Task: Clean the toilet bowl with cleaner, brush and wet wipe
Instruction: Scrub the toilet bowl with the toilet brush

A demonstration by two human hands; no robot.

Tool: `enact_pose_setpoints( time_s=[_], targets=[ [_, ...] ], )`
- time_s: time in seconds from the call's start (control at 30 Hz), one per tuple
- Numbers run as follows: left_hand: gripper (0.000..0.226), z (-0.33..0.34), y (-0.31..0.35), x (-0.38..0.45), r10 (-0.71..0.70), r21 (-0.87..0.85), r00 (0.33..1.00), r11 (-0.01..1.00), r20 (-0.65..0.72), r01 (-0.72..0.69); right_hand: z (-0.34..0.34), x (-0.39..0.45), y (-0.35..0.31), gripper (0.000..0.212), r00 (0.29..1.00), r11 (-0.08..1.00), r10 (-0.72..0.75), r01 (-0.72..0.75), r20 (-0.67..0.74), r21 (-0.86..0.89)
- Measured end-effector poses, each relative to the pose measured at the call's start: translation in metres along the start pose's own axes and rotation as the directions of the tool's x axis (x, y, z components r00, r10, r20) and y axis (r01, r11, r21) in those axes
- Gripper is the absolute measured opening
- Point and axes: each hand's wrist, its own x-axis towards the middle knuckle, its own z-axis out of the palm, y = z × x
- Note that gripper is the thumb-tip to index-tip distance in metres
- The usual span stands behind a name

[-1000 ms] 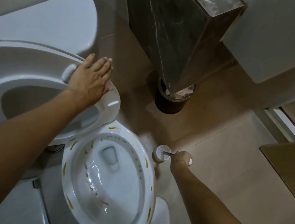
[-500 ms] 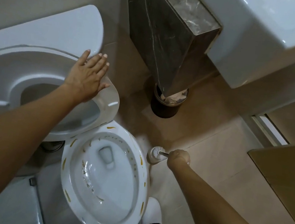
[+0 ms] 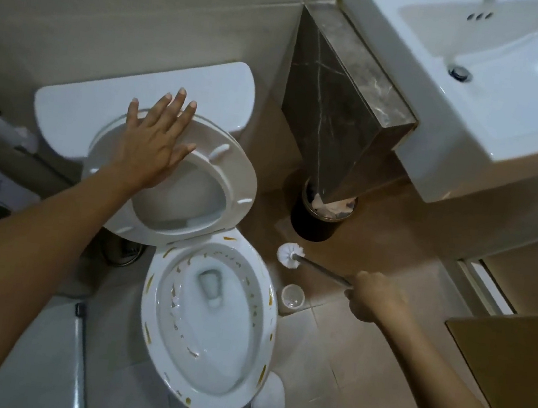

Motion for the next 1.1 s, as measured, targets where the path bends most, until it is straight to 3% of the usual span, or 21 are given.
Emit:
enact_pose_setpoints(
  time_s=[0.17, 0.33, 0.6, 1.1],
  targets=[
    [0.071, -0.007, -0.01, -0.014, 0.004, -0.086, 0.998, 0.996, 0.058, 0.001, -0.029, -0.049, -0.02, 0.029, 0.995, 0.994, -0.096, 0.097, -0.031, 0.042],
    [0.068, -0.005, -0.022, -0.023, -0.007, -0.14, 0.999, 0.99, 0.051, 0.014, -0.029, -0.055, -0.072, 0.03, 0.973, 0.973, -0.227, 0.224, 0.046, 0.052],
    [0.069, 0.002, -0.028, -0.031, -0.029, -0.19, 0.998, 0.981, 0.055, 0.039, 0.072, -0.003, -0.161, 0.037, 0.885, 0.902, -0.43, 0.428, 0.179, 0.05],
    [0.071, 0.001, -0.021, -0.031, -0.099, -0.23, 0.994, 0.967, 0.04, 0.106, 0.172, -0.005, -0.176, 0.04, 0.83, 0.819, -0.537, 0.469, 0.153, 0.33]
  ],
)
